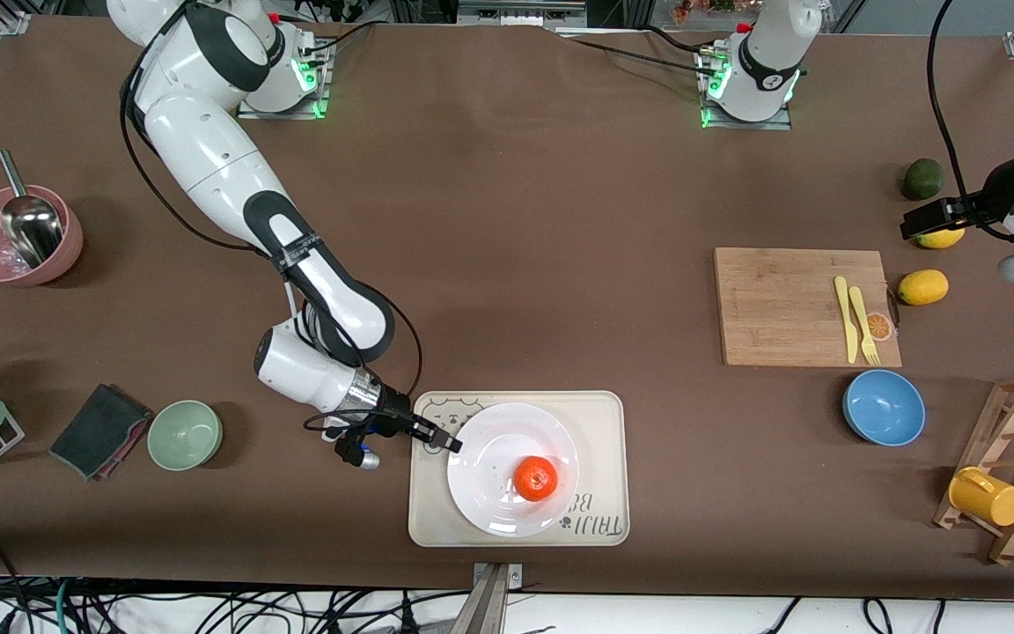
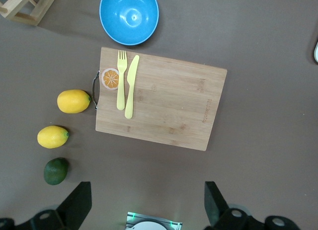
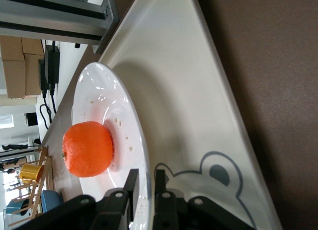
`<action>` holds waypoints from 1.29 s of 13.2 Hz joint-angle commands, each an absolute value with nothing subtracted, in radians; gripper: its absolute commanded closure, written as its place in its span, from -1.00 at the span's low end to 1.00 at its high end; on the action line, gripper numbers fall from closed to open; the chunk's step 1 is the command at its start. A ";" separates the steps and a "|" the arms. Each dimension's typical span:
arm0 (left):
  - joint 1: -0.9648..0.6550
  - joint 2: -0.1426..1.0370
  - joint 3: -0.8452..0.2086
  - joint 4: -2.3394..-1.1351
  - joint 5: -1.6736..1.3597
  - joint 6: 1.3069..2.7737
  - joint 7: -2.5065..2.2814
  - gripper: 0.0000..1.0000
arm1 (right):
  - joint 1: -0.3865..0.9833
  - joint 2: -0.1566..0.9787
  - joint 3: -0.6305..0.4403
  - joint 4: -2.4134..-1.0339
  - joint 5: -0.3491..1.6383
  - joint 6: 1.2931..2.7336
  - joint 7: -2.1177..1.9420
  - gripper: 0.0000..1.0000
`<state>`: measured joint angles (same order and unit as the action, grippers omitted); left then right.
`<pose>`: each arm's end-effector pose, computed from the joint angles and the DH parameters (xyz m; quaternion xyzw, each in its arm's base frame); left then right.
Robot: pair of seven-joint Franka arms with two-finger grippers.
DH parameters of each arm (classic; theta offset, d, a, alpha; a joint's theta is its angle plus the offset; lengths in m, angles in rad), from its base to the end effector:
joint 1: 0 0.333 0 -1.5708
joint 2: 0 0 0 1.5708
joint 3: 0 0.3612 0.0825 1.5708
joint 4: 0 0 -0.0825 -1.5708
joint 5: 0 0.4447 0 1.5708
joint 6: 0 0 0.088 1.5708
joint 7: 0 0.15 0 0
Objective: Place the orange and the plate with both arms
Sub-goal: 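Open the right gripper and release the plate rim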
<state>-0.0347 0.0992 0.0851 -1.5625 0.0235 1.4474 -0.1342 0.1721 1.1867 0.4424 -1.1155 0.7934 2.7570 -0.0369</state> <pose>0.6214 0.0329 0.5610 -0.9899 -0.0921 0.1060 0.0204 0.8198 0.3833 0.1002 -0.8818 0.1860 -0.0919 0.4236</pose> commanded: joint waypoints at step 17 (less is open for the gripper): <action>0.020 0.114 0.091 -1.539 0.008 1.417 -0.115 -1.00 | 0.137 0.695 0.069 -1.143 0.335 1.611 -0.037 -1.00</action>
<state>0.0142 0.1025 0.0901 -1.5625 0.0235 1.4369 -0.1325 0.1315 0.7689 0.0929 -1.0866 0.4021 1.7004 -0.0373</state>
